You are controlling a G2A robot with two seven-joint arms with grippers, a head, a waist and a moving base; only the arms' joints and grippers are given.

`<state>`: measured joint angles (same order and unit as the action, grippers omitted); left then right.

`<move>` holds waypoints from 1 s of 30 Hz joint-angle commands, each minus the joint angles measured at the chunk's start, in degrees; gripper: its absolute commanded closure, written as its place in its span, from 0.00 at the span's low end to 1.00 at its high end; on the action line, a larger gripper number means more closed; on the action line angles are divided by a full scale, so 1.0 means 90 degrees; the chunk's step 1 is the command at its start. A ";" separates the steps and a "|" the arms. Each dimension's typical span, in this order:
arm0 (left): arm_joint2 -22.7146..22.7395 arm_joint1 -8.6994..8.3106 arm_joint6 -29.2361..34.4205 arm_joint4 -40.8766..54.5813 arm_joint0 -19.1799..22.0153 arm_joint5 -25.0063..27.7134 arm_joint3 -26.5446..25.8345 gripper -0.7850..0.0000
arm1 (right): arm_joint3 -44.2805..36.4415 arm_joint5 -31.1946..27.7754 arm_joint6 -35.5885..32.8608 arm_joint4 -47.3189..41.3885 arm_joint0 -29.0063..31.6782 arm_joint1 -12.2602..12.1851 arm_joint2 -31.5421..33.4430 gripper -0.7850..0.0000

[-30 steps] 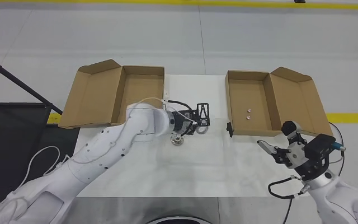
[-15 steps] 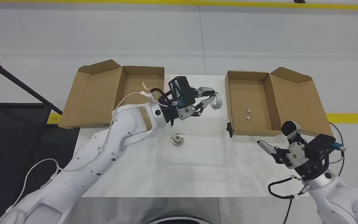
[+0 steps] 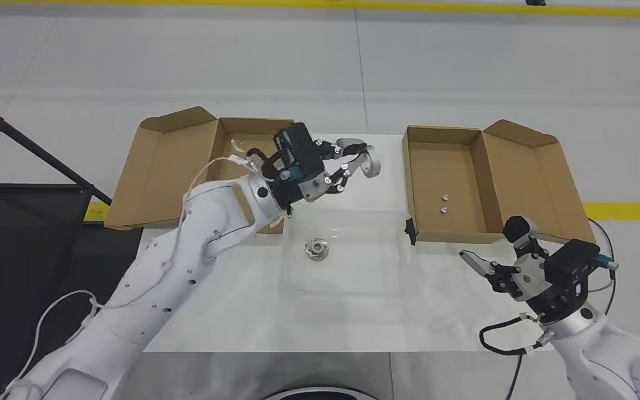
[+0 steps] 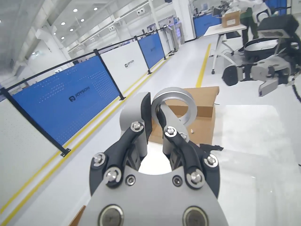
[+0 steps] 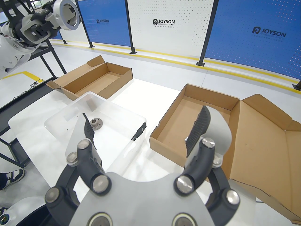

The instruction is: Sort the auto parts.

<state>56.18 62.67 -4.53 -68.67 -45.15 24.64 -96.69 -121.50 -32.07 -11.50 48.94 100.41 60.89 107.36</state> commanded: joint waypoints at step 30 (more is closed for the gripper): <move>0.1165 -0.0021 0.3229 0.0374 -0.0424 -0.2355 0.0789 1.00 | 0.0000 0.0000 0.0000 0.0000 0.0000 0.0000 0.0000 0.00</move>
<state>66.37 62.38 21.35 -66.39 -49.86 4.01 -91.73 -121.50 -32.07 -11.50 48.94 100.41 60.89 107.36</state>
